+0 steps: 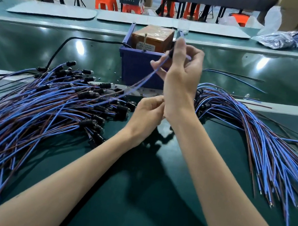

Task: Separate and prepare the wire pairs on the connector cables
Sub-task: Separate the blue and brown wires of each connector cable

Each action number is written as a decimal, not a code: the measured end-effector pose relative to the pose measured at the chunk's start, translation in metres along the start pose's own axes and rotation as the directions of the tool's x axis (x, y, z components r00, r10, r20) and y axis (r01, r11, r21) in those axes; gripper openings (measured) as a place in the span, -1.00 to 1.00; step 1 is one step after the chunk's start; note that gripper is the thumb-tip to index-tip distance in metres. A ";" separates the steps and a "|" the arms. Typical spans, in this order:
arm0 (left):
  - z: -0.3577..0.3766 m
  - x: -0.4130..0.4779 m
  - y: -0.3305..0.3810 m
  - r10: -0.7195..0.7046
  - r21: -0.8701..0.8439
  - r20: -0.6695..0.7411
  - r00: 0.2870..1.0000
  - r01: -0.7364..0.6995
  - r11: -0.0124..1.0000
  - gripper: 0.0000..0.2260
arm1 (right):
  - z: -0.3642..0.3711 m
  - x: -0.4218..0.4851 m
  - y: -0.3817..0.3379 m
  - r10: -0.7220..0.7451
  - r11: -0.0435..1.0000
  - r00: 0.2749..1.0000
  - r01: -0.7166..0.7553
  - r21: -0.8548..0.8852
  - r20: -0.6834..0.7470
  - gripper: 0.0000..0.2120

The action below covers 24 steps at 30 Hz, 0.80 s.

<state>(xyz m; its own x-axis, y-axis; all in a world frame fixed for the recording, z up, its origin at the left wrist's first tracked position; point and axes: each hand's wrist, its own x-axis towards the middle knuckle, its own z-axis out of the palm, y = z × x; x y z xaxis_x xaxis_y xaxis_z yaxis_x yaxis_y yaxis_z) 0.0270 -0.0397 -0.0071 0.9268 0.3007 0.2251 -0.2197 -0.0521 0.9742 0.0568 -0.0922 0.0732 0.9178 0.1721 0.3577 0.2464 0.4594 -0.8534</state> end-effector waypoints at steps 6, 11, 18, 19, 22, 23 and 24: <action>-0.003 -0.001 0.008 0.066 -0.145 0.025 0.998 -0.062 0.987 -0.82 | -0.029 0.026 -0.015 -0.121 0.935 0.971 0.042 -0.351 -0.206 -0.78; -0.005 0.000 0.008 0.060 -0.180 -0.015 0.998 -0.062 0.982 -0.76 | -0.054 0.037 -0.020 -0.040 0.762 0.999 0.044 -0.646 0.021 -0.71; -0.003 0.005 0.008 -0.048 -0.166 -0.256 0.965 0.005 0.986 -0.66 | -0.063 0.038 -0.017 0.171 0.661 0.972 0.009 -0.750 0.162 -0.79; -0.004 0.005 0.008 -0.060 -0.197 -0.275 0.959 0.005 0.980 -0.69 | -0.062 0.038 -0.016 0.201 0.653 0.963 0.006 -0.757 0.181 -0.79; -0.006 0.005 0.008 -0.070 -0.253 -0.300 0.951 -0.009 0.967 -0.79 | -0.059 0.039 -0.015 0.273 0.639 0.936 -0.005 -0.769 0.221 -0.79; -0.006 0.005 0.009 -0.066 -0.248 -0.296 0.953 -0.010 0.969 -0.83 | -0.058 0.039 -0.014 0.289 0.634 0.931 -0.010 -0.773 0.225 -0.78; -0.006 0.005 0.008 -0.060 -0.238 -0.289 0.955 -0.011 0.971 -0.87 | -0.057 0.039 -0.014 0.303 0.629 0.925 -0.014 -0.777 0.229 -0.78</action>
<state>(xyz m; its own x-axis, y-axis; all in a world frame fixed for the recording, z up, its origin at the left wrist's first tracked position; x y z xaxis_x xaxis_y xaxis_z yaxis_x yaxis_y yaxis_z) 0.0277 -0.0334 0.0020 0.8104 0.5659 0.1514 -0.2959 0.1725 0.9395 0.1066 -0.1421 0.0773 0.8526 0.4977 0.1594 0.3844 -0.3906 -0.8365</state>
